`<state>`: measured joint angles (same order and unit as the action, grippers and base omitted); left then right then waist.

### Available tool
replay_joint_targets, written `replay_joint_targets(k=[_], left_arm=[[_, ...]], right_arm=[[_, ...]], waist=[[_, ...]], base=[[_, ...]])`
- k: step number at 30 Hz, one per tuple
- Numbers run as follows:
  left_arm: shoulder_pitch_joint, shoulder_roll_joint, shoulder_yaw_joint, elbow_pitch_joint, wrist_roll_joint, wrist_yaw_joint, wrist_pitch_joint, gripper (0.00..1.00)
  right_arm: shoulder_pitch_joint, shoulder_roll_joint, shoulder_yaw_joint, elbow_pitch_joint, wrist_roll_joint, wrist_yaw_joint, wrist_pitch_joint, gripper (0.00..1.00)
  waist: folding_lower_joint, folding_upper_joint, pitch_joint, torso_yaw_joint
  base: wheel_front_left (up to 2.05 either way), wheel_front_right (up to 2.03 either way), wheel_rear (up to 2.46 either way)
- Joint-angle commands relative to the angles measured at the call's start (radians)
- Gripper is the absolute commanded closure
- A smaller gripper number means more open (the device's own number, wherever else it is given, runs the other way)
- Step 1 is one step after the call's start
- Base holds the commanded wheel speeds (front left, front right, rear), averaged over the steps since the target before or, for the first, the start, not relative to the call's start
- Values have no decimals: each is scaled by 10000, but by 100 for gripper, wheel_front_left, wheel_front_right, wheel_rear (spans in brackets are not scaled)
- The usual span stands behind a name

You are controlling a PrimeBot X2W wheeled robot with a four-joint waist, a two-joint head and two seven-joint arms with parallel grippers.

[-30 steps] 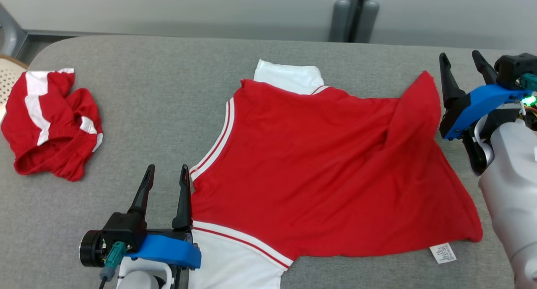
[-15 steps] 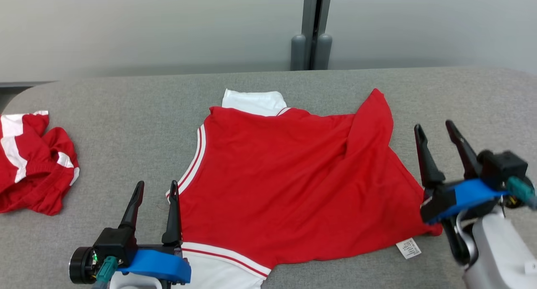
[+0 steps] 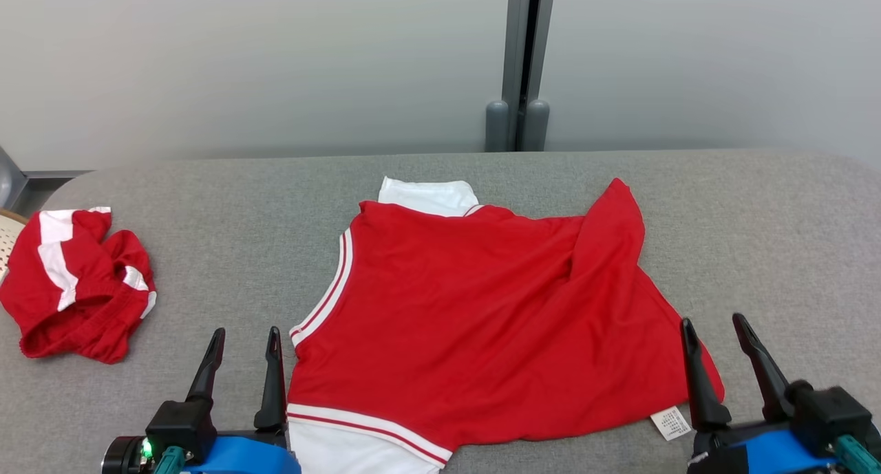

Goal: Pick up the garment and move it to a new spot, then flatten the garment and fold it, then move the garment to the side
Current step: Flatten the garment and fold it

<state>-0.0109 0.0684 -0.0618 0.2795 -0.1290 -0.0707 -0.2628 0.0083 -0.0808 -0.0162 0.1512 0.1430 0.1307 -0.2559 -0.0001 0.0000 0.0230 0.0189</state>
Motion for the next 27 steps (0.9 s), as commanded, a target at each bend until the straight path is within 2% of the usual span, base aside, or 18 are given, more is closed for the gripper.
replay_joint_targets(k=[1, 10, 19, 27], left_arm=[[102, 57, 60, -56, 74, 49, -27, 0], [375, 139, 125, -224, 26, 99, -27, 0], [336, 167, 80, -130, -43, 136, -27, 0], [345, 75, 48, 358, -527, -74, -27, 0]], right_arm=[[368, 95, -119, -244, -34, 1, 65, 0], [1268, 296, -203, -1360, -236, 1, 660, 0], [1326, 307, -73, -1416, -84, 1, 811, 0], [1276, 305, -275, -1021, 22, 1, 789, 0]], waist=[[1, 0, -60, 34], [1, 0, -202, 78], [1, 0, -159, 151], [1, 0, 24, 176]], base=[[0, 0, 0], [0, 0, 0], [0, 0, 0], [0, 0, 0]])
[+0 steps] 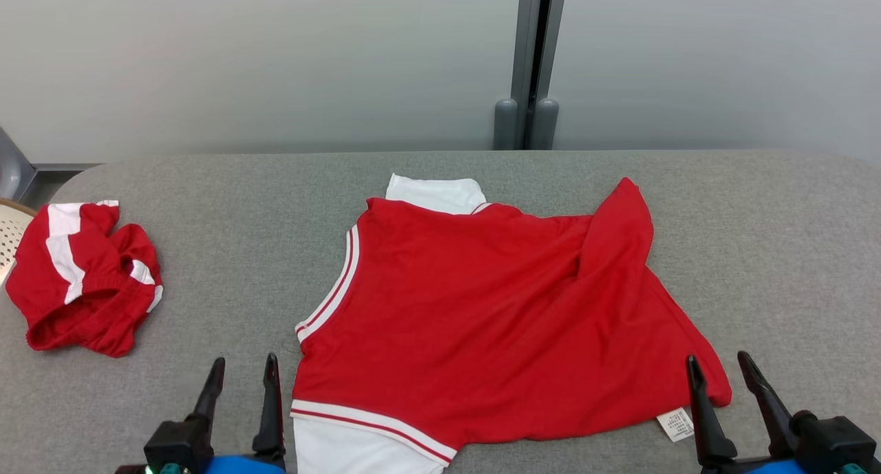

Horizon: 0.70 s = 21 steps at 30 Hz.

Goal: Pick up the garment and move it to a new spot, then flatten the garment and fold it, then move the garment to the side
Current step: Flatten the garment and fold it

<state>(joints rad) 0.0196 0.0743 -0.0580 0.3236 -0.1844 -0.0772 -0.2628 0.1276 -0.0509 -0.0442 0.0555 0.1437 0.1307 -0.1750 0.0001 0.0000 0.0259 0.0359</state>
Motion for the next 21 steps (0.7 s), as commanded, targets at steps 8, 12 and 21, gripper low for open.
replay_joint_targets(k=[8, 12, 21], left_arm=[[188, -66, -345, 1103, -369, -232, -26, 0], [398, -99, -725, 1504, -453, -359, -26, 0], [978, -22, -1693, 1710, -491, -483, 207, 0]], right_arm=[[-502, -1, -641, 1448, 243, 1, -337, 0], [-795, 3, -859, 2189, 372, 1, -533, 0], [-1043, -1, -808, 3031, 644, 1, -824, 0]], waist=[[-1, 0, 349, 11], [-1, 0, 494, 102], [-1, 0, 621, 248]], base=[[0, 0, 0], [0, 0, 0], [0, 0, 0]])
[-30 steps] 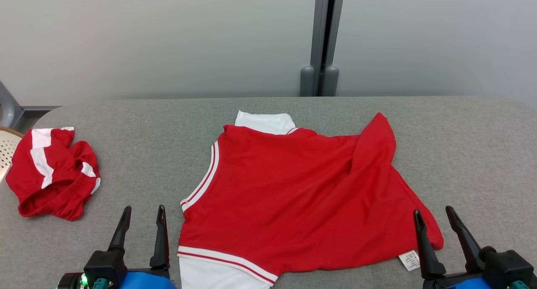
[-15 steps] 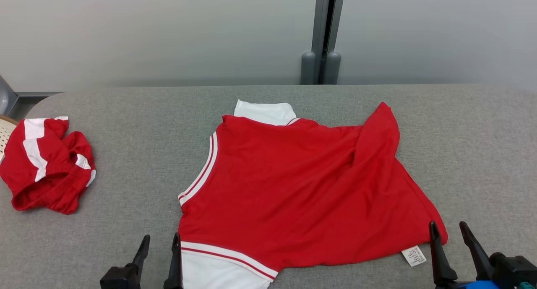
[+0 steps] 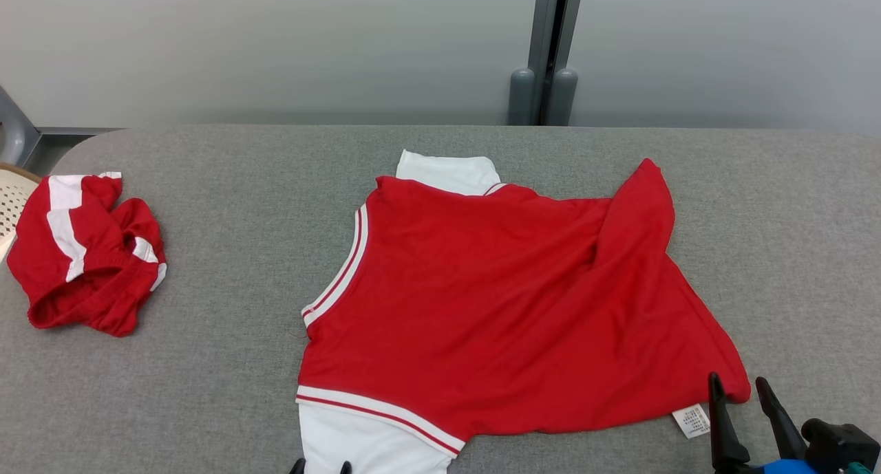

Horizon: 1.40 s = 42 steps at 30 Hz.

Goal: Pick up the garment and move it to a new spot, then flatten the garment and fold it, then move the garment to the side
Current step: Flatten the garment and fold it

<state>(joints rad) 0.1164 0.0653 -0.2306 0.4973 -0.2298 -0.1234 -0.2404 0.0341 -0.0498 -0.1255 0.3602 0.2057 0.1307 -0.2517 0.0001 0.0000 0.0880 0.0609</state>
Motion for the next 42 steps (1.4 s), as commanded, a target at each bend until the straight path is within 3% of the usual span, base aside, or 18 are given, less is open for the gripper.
replay_joint_targets(k=[1, 25, 26, 27, 28, 29, 42], left_arm=[[96, 73, -15, -41, -72, -27, 26, 0], [617, 345, -707, -1335, -965, -27, 805, 0], [586, 359, -716, -1318, -1013, -29, 832, 11], [542, 376, -704, -1301, -1050, -32, 835, 53], [499, 392, -668, -1280, -1081, -34, 816, 80], [453, 428, -618, -1260, -1125, -33, 772, 100], [90, 502, -693, -1247, -1081, 90, 565, 100]], right_arm=[[-122, -11, 0, 41, 63, 1, -63, 0], [-355, -12, 9, 771, 256, 1, -146, 0], [-359, -12, 20, 817, 254, 1, -146, 0], [-367, -12, 25, 859, 256, 1, -146, 0], [-382, -12, 23, 889, 257, 1, -147, 0], [-410, -12, 24, 924, 259, 1, -145, 0], [-1153, -130, -316, 2244, 648, 1, -139, 0]], waist=[[-1, 0, 0, -6], [-1, 0, -3, -72], [-1, 0, -8, -87], [-1, 0, -10, -100], [-1, 0, -6, -110], [-1, 0, 1, -124], [-1, 0, 79, 49]], base=[[0, 0, 0], [0, 0, 0], [0, 0, 0], [0, 0, 0], [0, 0, 0], [0, 0, 0], [0, 0, 0]])
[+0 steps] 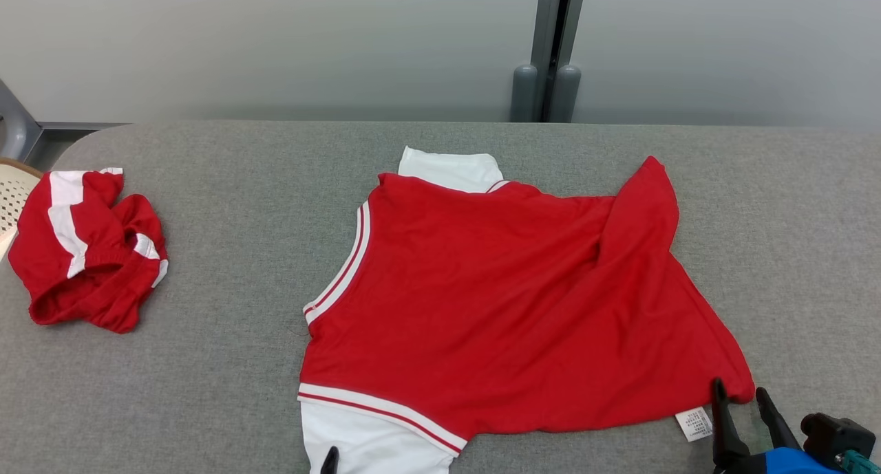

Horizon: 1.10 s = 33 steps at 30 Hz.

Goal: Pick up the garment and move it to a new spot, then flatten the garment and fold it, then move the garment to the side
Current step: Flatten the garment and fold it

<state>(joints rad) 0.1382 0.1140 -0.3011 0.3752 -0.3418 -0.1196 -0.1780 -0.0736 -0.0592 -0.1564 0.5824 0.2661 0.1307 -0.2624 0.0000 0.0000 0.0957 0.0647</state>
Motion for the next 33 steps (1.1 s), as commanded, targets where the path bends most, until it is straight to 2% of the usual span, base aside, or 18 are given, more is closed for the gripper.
replay_joint_targets(k=[1, 15, 17, 18, 19, 23, 26, 33], left_arm=[[-130, 3, -20, -23, 43, 52, -67, 100], [-250, -50, -192, 101, -76, 107, -165, 100], [-275, -43, -199, 115, -85, 118, -180, 100], [-295, -43, -201, 123, -88, 126, -188, 100], [-311, -45, -202, 129, -94, 133, -186, 100], [-361, -70, -235, 168, -157, 128, -226, 100], [-395, -92, -197, 125, -196, 147, -347, 100], [-434, -202, 63, -732, -811, 107, -519, 100]], right_arm=[[-44, -34, 12, 119, 107, 1, -33, 0], [-533, 28, 573, 743, 902, 1, -30, 0], [-701, 31, 628, 912, 1012, 1, -32, 30], [-788, 27, 662, 1032, 1035, 1, -30, 74], [-841, 0, 706, 1226, 1016, 1, -29, 100], [-1172, -5, 527, 1583, 1162, 1, -20, 100], [-1262, -42, 558, 1379, 1017, 1, -20, 100], [-395, -202, 605, -237, 1103, 1, -21, 100]], waist=[[0, 0, 0, 28], [0, 0, -2, 15], [0, 0, -4, 10], [0, 0, -2, 8], [0, 0, -3, 2], [0, 0, 3, -26], [0, 0, -21, -32], [0, 0, -179, -15]], base=[[0, 0, 0], [0, 0, 0], [0, 0, 0], [0, 0, 0], [0, 0, 0], [0, 0, 0], [0, 0, 0], [0, 0, 0]])
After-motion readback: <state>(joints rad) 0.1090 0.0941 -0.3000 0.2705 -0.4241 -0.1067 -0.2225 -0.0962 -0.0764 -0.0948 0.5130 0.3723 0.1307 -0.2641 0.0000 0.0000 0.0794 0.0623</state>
